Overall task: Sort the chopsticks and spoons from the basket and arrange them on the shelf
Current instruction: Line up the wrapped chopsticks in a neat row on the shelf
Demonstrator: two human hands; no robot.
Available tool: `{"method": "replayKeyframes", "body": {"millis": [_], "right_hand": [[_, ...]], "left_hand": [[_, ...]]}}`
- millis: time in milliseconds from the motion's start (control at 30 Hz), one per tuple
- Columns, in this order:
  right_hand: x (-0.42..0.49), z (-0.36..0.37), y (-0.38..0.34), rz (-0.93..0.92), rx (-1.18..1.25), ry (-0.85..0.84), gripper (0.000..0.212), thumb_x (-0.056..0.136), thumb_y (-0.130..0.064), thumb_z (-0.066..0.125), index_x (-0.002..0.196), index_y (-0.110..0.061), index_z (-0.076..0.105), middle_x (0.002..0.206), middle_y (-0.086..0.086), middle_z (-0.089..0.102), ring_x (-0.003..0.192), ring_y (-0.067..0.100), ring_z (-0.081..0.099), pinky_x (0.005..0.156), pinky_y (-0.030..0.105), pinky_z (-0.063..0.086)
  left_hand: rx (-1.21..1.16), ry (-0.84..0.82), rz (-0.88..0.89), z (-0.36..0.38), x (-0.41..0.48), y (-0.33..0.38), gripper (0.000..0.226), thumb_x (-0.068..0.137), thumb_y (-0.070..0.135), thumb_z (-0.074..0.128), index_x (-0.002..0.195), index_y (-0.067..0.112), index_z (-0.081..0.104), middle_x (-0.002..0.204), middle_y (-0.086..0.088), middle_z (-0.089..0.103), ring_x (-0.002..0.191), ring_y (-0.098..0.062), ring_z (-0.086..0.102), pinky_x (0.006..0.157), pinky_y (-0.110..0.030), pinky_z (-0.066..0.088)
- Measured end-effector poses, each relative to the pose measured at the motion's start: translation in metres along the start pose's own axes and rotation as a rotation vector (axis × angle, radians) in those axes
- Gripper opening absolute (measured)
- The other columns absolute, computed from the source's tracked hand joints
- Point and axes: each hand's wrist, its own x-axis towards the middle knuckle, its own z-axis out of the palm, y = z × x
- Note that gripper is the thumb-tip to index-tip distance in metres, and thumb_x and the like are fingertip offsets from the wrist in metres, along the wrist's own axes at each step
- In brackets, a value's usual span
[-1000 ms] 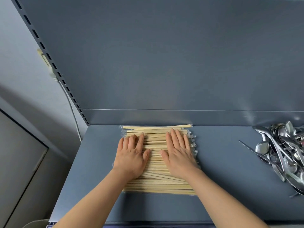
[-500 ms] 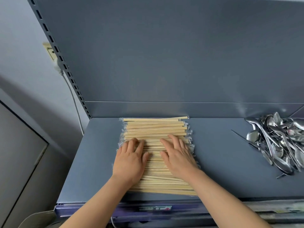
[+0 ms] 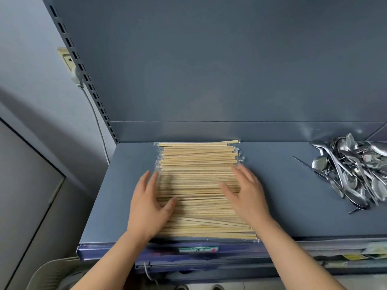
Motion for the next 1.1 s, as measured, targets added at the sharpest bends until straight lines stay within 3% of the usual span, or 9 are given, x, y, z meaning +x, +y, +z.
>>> {"method": "replayKeyframes", "body": {"millis": [100,267,367,433,500,600,800,967,1100], "right_hand": [[-0.008,-0.004,0.015,0.256,0.449,-0.008,0.060,0.091,-0.041,0.060,0.146,-0.026,0.040,0.152,-0.009,0.036,0.138,0.011,0.035,0.112,0.032,0.031],[-0.011,-0.011,0.026,0.274,0.748,-0.070,0.059,0.095,-0.022,0.060,0.149,-0.025,0.034,0.150,-0.011,0.036,0.137,0.008,0.035,0.106,0.025,0.031],[-0.021,-0.024,0.035,0.227,0.688,0.004,0.055,0.089,-0.026,0.067,0.137,-0.040,0.045,0.146,-0.016,0.042,0.134,0.004,0.040,0.106,0.028,0.036],[-0.036,-0.028,0.034,0.070,0.531,-0.077,0.056,0.077,-0.039,0.074,0.124,-0.053,0.048,0.136,-0.031,0.039,0.127,-0.011,0.038,0.099,0.016,0.033],[-0.046,-0.026,0.033,-0.048,0.405,-0.169,0.064,0.065,-0.048,0.080,0.122,-0.049,0.052,0.134,-0.033,0.033,0.127,-0.013,0.033,0.098,0.010,0.029],[-0.048,-0.021,0.030,-0.054,0.342,-0.194,0.062,0.062,-0.043,0.087,0.118,-0.038,0.060,0.132,-0.029,0.034,0.128,-0.007,0.033,0.102,0.020,0.034],[-0.047,-0.027,0.030,-0.092,0.339,-0.284,0.061,0.052,-0.059,0.083,0.109,-0.048,0.061,0.124,-0.034,0.037,0.125,-0.012,0.031,0.093,0.001,0.031],[-0.040,-0.026,0.030,-0.075,0.317,-0.235,0.029,0.070,-0.032,0.084,0.092,-0.041,0.068,0.111,-0.023,0.052,0.115,-0.004,0.046,0.103,0.024,0.038],[-0.042,-0.026,0.032,-0.064,0.372,-0.195,0.032,0.069,-0.037,0.083,0.097,-0.039,0.069,0.115,-0.023,0.051,0.118,-0.003,0.044,0.098,0.016,0.036]], "left_hand": [[-0.234,-0.108,-0.061,0.002,-0.012,-0.004,0.086,0.084,0.033,0.072,0.151,0.020,0.020,0.157,0.007,0.016,0.142,-0.008,0.022,0.109,-0.018,0.020],[-0.266,-0.105,-0.037,0.001,-0.025,-0.010,0.081,0.087,0.027,0.068,0.151,0.021,0.020,0.158,0.008,0.010,0.141,-0.004,0.020,0.110,-0.019,0.021],[-0.247,-0.029,-0.011,-0.013,-0.028,-0.011,0.071,0.072,0.036,0.080,0.134,0.032,0.046,0.146,0.007,0.026,0.134,-0.012,0.032,0.108,-0.029,0.033],[-0.261,-0.102,0.037,-0.018,-0.033,-0.009,0.055,0.061,0.045,0.085,0.109,0.041,0.058,0.136,0.008,0.032,0.126,-0.010,0.037,0.100,-0.023,0.036],[-0.241,-0.163,0.076,-0.017,-0.036,-0.008,0.036,0.060,0.041,0.087,0.087,0.039,0.063,0.128,0.013,0.038,0.120,-0.005,0.042,0.095,-0.018,0.036],[-0.244,-0.152,0.104,-0.015,-0.031,-0.007,0.022,0.068,0.025,0.085,0.077,0.031,0.066,0.125,0.014,0.046,0.098,0.004,0.059,0.080,-0.002,0.041],[-0.234,-0.106,0.172,-0.013,-0.035,-0.013,0.021,0.071,0.027,0.082,0.073,0.034,0.063,0.129,0.025,0.045,0.096,0.005,0.061,0.080,-0.002,0.044],[-0.187,-0.115,0.191,-0.009,-0.038,-0.015,0.017,0.074,0.035,0.079,0.076,0.033,0.063,0.136,0.023,0.040,0.122,0.000,0.046,0.092,-0.004,0.038],[-0.243,-0.047,0.135,-0.012,-0.037,-0.012,0.045,0.077,0.039,0.075,0.118,0.035,0.056,0.144,0.022,0.032,0.127,0.009,0.037,0.093,-0.005,0.034]]}}
